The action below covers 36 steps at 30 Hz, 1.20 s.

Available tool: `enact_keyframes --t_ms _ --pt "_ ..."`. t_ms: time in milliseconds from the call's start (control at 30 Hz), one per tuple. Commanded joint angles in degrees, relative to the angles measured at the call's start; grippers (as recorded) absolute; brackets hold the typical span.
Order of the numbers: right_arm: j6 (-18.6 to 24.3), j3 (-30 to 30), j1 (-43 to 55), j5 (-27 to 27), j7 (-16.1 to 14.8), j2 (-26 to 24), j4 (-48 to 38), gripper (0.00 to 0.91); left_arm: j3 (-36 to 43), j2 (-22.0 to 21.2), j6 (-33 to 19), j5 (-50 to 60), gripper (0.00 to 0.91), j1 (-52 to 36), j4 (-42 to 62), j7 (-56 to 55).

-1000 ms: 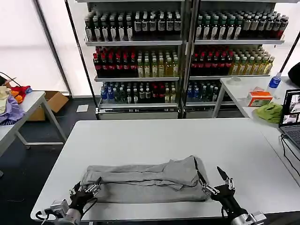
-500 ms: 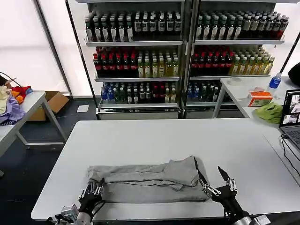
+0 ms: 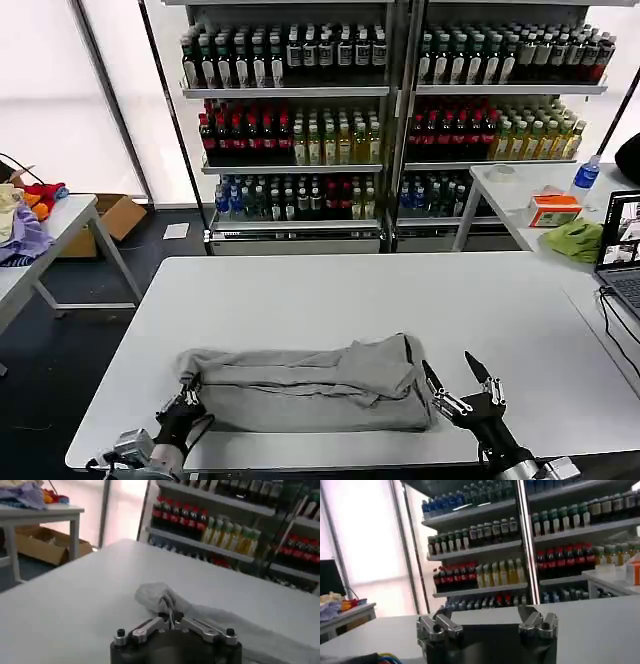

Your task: Fold and organize the clothes.

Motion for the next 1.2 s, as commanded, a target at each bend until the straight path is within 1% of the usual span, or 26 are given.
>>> enact_keyframes --t_ms 33,67,133,200,267,333,400,433,467,500,533,567,600,667,700,767,933,1000,1067,1200 --pt "0.30 -0.17 0.06 0.35 0.18 -0.02 -0.17 0.907 -21.75 12.00 4.20 -7.03 0.010 -0.52 2.45 6.53" --pt "0.30 -0.30 0.13 0.38 0.30 -0.06 -0.17 0.907 -23.90 14.89 4.74 -7.35 0.010 -0.30 4.47 9.02" --pt "0.33 -0.41 0.15 0.31 0.39 -0.19 -0.17 0.907 -26.16 19.26 4.57 -7.32 0.010 -0.16 7.03 10.85" --pt "0.33 -0.48 0.11 0.34 0.64 -0.28 0.01 0.907 -27.29 22.07 3.81 -7.65 0.010 0.60 8.01 12.20" --pt "0.33 -0.39 0.07 0.33 0.87 -0.35 0.39 0.907 -27.91 23.85 3.84 -8.27 0.010 0.71 7.69 12.47" --pt "0.28 -0.43 0.03 0.34 1.42 -0.34 0.70 0.907 -27.54 24.26 4.05 -9.04 0.010 0.50 5.85 12.13" --pt "0.26 -0.50 -0.08 0.17 1.60 -0.26 0.98 0.907 -25.78 23.42 4.07 -9.15 0.010 0.57 2.63 11.83" --pt "0.09 -0.59 -0.02 0.12 1.70 -0.10 1.17 0.907 -23.64 22.84 4.05 -9.14 0.010 0.60 -0.07 11.68" --pt "-0.04 -0.76 -0.01 0.14 1.80 0.01 1.22 0.907 -21.57 21.37 4.16 -9.17 0.010 0.68 -4.28 10.35" --pt "-0.03 -0.90 -0.01 -0.02 1.82 0.02 1.19 0.907 -19.73 20.51 4.25 -9.15 0.010 0.86 -5.64 10.13" --pt "-0.03 -1.00 0.00 -0.29 1.83 0.09 1.17 0.907 -16.04 19.41 4.33 -8.87 0.010 0.97 -7.79 9.65" --pt "-0.14 -1.13 -0.04 -0.33 2.00 0.11 1.22 0.907 -10.36 18.44 3.62 -8.57 0.010 0.97 -9.85 7.27" --pt "-0.19 -1.17 -0.12 -0.33 2.05 0.05 1.29 0.907 -7.79 18.35 3.30 -8.41 0.010 1.30 -11.07 6.73" --pt "-0.18 -1.48 -0.34 -0.72 2.22 -0.15 1.41 0.907 1.09 18.42 1.47 -7.88 0.010 1.81 -12.35 4.36" --pt "-0.18 -1.58 -0.49 -1.04 2.15 -0.14 1.37 0.907 2.92 18.42 1.40 -7.88 0.010 1.42 -12.43 3.37" --pt "-0.17 -1.85 -1.19 -2.09 1.95 -0.06 1.54 0.907 9.35 18.20 1.59 -7.51 0.010 -0.64 -12.11 1.58" --pt "-0.32 -1.74 -2.23 -2.11 1.90 -0.05 1.72 0.907 16.55 16.52 1.78 -6.16 0.010 -4.78 -9.41 -0.24" --pt "-0.36 -1.38 -2.26 -2.10 1.96 -0.03 1.57 0.907 19.64 15.33 1.76 -5.32 0.010 -4.80 -8.87 -0.14" --pt "-0.61 -1.19 -2.23 -1.91 2.08 -0.02 1.57 0.907 21.68 14.79 1.72 -2.96 0.010 -4.55 -7.74 0.41" --pt "-0.94 -1.23 -1.89 -2.01 2.02 -0.11 1.40 0.907 24.74 13.43 1.77 -1.67 0.010 -5.22 -6.19 0.42"
